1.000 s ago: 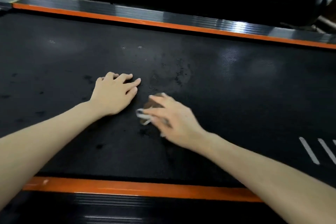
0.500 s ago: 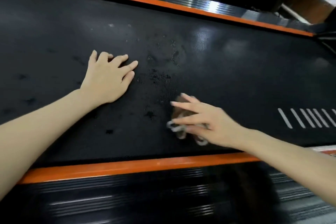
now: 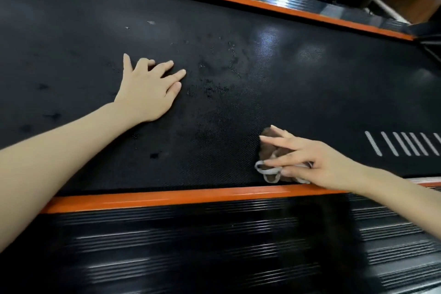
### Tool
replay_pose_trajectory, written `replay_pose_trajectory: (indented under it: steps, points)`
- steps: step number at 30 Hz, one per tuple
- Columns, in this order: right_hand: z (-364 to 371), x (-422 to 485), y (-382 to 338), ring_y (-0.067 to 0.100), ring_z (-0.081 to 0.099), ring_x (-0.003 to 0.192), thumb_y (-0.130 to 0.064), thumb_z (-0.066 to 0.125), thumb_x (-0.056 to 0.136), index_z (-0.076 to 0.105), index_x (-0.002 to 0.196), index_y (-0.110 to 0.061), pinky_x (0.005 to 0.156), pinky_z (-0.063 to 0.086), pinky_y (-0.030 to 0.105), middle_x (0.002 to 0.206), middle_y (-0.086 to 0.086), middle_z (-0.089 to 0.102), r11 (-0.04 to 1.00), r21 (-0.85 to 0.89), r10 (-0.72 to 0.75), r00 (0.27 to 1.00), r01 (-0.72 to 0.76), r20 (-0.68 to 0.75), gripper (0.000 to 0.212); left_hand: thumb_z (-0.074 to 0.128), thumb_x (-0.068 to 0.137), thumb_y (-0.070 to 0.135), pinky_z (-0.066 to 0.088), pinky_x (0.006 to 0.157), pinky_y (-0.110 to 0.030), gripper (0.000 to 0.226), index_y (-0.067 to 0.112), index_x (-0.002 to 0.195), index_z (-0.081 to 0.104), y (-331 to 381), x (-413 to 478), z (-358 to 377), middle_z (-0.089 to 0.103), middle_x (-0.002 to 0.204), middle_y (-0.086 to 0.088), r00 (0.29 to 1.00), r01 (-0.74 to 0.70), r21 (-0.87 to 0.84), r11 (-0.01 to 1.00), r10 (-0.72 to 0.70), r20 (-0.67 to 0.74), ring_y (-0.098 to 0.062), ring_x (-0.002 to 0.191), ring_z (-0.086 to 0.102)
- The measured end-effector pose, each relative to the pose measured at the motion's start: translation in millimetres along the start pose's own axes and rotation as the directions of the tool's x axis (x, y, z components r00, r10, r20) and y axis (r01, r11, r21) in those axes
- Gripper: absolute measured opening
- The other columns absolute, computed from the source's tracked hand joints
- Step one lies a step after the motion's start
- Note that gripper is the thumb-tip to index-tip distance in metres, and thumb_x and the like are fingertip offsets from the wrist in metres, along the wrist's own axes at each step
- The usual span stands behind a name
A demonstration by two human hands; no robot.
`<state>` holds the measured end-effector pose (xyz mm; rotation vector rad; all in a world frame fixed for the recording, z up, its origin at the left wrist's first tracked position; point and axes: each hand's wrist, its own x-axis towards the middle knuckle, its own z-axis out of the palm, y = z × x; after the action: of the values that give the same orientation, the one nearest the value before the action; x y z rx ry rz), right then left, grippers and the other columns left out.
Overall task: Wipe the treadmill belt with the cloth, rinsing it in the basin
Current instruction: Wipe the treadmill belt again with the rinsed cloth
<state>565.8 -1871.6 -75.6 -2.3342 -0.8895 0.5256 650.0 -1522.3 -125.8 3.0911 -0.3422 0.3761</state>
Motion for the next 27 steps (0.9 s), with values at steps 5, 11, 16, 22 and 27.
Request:
replay_pose_trajectory:
  steps: [5, 11, 16, 22, 27]
  points:
    - [36, 49, -34, 0.021, 0.019, 0.144, -0.030, 0.060, 0.088, 0.068, 0.113, -0.020, 0.119, 0.013, 0.035, 0.143, 0.000, 0.046, 0.965, -0.146, -0.225, 0.974, 0.220, -0.018, 0.029, 0.017, 0.095, 0.047, 0.013, 0.106, -0.066, 0.055, 0.031, 0.138, 0.048, 2, 3, -1, 0.046, 0.143, -0.007, 1.000, -0.007, 0.000, 1.000, 0.007, 0.008, -0.042, 0.122, 0.039]
    - [55, 115, -61, 0.029, 0.026, 0.141, -0.018, 0.061, 0.088, 0.068, 0.114, -0.014, 0.118, 0.016, 0.040, 0.141, 0.009, 0.048, 0.920, -0.148, -0.359, 0.932, 0.363, 0.054, 0.028, 0.021, 0.095, 0.046, 0.017, 0.105, -0.064, 0.052, 0.032, 0.137, 0.049, 0, 2, -3, 0.048, 0.142, -0.005, 0.999, -0.007, 0.005, 1.000, 0.007, 0.031, -0.040, 0.121, 0.042]
    - [-4, 134, 0, 0.027, 0.042, 0.132, -0.024, 0.055, 0.094, 0.068, 0.116, -0.025, 0.112, 0.030, 0.036, 0.141, 0.002, 0.048, 0.962, -0.268, -0.056, 0.935, -0.042, -0.349, 0.025, 0.008, 0.088, 0.052, 0.016, 0.106, -0.062, 0.067, 0.031, 0.135, 0.052, -3, 1, -5, 0.049, 0.142, -0.002, 0.999, 0.012, -0.071, 0.997, -0.009, 0.043, -0.037, 0.123, 0.043]
    - [-26, 169, 24, 0.016, 0.055, 0.114, -0.043, 0.048, 0.093, 0.069, 0.106, -0.040, 0.093, 0.035, 0.023, 0.115, -0.009, 0.059, 0.899, -0.192, 0.200, 0.758, -0.394, -0.622, 0.024, 0.008, 0.090, 0.054, 0.009, 0.109, -0.063, 0.068, 0.028, 0.137, 0.049, -8, 14, -3, 0.043, 0.146, -0.005, 0.999, 0.034, -0.037, 0.999, -0.033, 0.036, -0.035, 0.130, 0.038]
    - [57, 123, -52, 0.022, 0.043, 0.131, -0.045, 0.059, 0.085, 0.066, 0.116, -0.025, 0.113, 0.029, 0.035, 0.135, 0.009, 0.054, 0.934, -0.327, -0.237, 0.934, 0.143, -0.268, 0.038, 0.018, 0.100, 0.045, 0.007, 0.110, -0.061, 0.050, 0.030, 0.144, 0.036, -25, 50, -3, 0.030, 0.154, -0.001, 0.987, 0.158, -0.052, 0.986, -0.156, 0.035, -0.033, 0.139, 0.025]
